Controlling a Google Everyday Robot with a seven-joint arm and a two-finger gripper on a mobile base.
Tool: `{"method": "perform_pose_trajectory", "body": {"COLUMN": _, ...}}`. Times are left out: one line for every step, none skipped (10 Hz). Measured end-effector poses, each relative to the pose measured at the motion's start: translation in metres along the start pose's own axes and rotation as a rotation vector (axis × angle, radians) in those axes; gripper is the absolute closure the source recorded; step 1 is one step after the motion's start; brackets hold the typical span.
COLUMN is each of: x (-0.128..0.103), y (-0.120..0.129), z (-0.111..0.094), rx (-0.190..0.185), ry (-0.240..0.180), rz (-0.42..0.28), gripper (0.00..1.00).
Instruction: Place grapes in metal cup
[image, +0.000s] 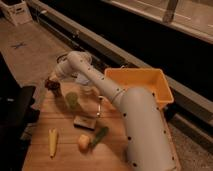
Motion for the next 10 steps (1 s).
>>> {"method": "perform_pose_trajectory", "body": {"x": 0.0, "y": 0.005, "z": 0.004, "rx": -0.021, "ry": -0.002, "rz": 0.013, "gripper": 1.0}}
{"method": "perform_pose_trajectory", "body": {"x": 0.003, "y": 0.008, "z": 0.008, "rx": -0.034, "ry": -0.004, "rz": 0.031, "gripper": 1.0}}
{"method": "perform_pose_trajectory", "body": {"x": 0.007, "y": 0.011, "z": 0.009, "rx": -0.043, "ry": -0.004, "rz": 0.049, "gripper": 0.98}}
{"method": "perform_pose_trajectory", "body": {"x": 0.012, "y": 0.013, "z": 0.01, "rx": -0.054, "ry": -0.004, "rz": 0.071, "gripper": 0.89}}
{"method": "perform_pose_trajectory", "body": {"x": 0.015, "y": 0.014, "z": 0.012, "rx": -0.061, "ry": -0.003, "rz": 0.085, "gripper": 0.79}}
{"method": "perform_pose_trajectory", "body": {"x": 0.017, "y": 0.015, "z": 0.013, "rx": -0.067, "ry": 0.0, "rz": 0.095, "gripper": 0.71}}
{"method": "perform_pose_trajectory", "body": {"x": 0.021, "y": 0.016, "z": 0.013, "rx": -0.07, "ry": 0.004, "rz": 0.106, "gripper": 0.61}}
{"method": "perform_pose_trajectory", "body": {"x": 0.024, "y": 0.015, "z": 0.012, "rx": -0.07, "ry": 0.013, "rz": 0.115, "gripper": 0.48}}
{"method": "perform_pose_trajectory", "body": {"x": 0.025, "y": 0.015, "z": 0.011, "rx": -0.069, "ry": 0.018, "rz": 0.117, "gripper": 0.4}}
{"method": "perform_pose_trajectory", "body": {"x": 0.026, "y": 0.013, "z": 0.009, "rx": -0.066, "ry": 0.027, "rz": 0.118, "gripper": 0.28}}
